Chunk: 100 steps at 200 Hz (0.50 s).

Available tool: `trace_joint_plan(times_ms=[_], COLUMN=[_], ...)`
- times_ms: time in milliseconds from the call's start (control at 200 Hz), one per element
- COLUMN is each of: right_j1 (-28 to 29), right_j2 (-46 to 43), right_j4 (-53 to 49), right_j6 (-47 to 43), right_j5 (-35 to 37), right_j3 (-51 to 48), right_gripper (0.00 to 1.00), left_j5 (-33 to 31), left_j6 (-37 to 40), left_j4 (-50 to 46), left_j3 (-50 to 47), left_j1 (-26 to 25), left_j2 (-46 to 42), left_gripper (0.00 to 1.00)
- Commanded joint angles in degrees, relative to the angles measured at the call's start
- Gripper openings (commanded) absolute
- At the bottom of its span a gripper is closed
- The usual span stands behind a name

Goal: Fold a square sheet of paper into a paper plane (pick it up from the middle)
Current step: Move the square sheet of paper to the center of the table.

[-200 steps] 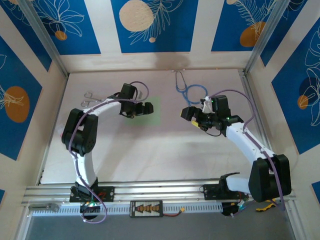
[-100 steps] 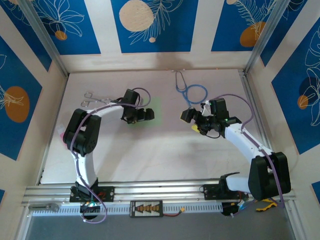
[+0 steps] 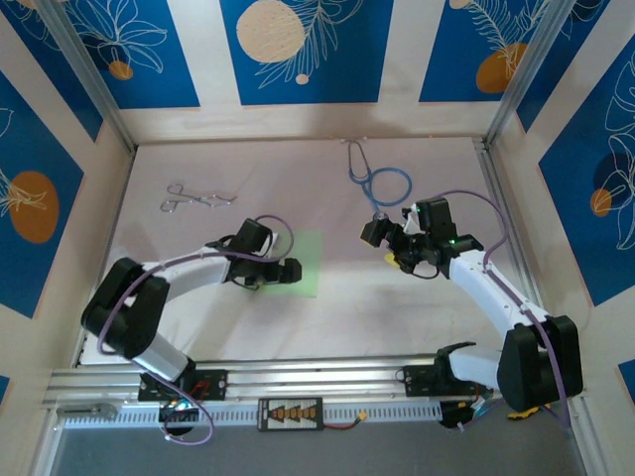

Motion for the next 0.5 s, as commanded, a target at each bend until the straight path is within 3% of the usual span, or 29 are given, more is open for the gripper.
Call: trace_joint_plan(times_ms=[0,185,495], right_j1=[1.0,2.7,6.2], right_j2=[-1.0,-0.1,3.7], right_j4=[-2.2,-0.1,-0.5], right_j6=[1.0,2.2,3.3], right_j5=[-0.3,-0.1,0.7], right_j3=[-1.0,-0.5,2.9], right_gripper=[0.99,0.99,0.99], left_j5=[-1.4,-6.9,-11.8], left_j6=[-2.5,-1.1,4.3], left_j4=[-9.6,-9.8,-24.3], left_j3=[-2.8,-0.8,19.2], left_j1=[-0.7,-0.5,0.0], left_j2=[-5.3,-11.5,9.9], left_gripper=[0.97,0.99,0.89])
